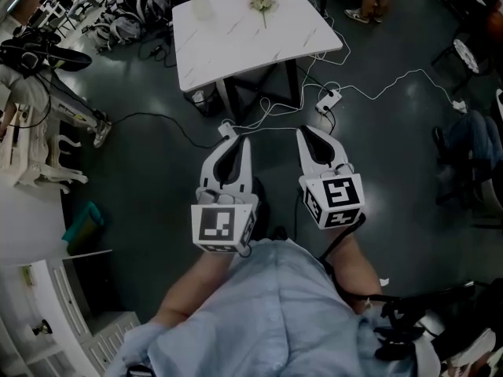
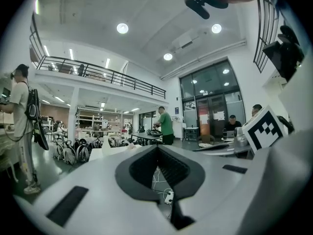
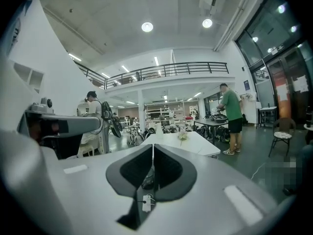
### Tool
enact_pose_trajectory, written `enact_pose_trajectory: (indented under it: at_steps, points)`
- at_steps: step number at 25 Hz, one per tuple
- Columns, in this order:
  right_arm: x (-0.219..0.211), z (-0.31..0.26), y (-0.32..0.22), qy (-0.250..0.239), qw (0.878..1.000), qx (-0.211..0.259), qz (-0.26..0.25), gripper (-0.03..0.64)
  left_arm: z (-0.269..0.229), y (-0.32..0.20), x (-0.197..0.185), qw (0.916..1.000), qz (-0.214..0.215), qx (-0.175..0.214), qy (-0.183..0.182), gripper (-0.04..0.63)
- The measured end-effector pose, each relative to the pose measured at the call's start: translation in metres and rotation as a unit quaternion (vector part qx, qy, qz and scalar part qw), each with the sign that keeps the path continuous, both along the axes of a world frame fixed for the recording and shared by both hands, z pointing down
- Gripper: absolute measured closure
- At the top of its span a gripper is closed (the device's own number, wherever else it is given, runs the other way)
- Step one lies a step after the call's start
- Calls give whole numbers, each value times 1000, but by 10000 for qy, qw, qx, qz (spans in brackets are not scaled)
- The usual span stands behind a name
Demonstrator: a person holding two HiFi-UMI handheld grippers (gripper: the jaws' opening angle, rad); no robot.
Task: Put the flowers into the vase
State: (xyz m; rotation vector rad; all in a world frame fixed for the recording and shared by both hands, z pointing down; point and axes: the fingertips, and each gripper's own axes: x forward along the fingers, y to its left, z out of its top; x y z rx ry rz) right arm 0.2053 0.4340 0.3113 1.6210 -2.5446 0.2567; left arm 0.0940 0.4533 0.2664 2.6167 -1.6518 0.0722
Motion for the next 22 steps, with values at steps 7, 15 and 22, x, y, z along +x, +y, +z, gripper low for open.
enact_pose_trajectory:
  at_steps: [7,15,22]
  points:
    - [10,15,-69,157,9995,-149,248,611,17,-72,-2,9997,71,-130,178,591]
    - [-8,13,-171,141,9993,-243,259,612,12,-176,-15,9994,130,-102,319,591]
    - [-33,5,-248,189,9993,-201,239,612,10,-247,-33,9987,239,-50,444,590]
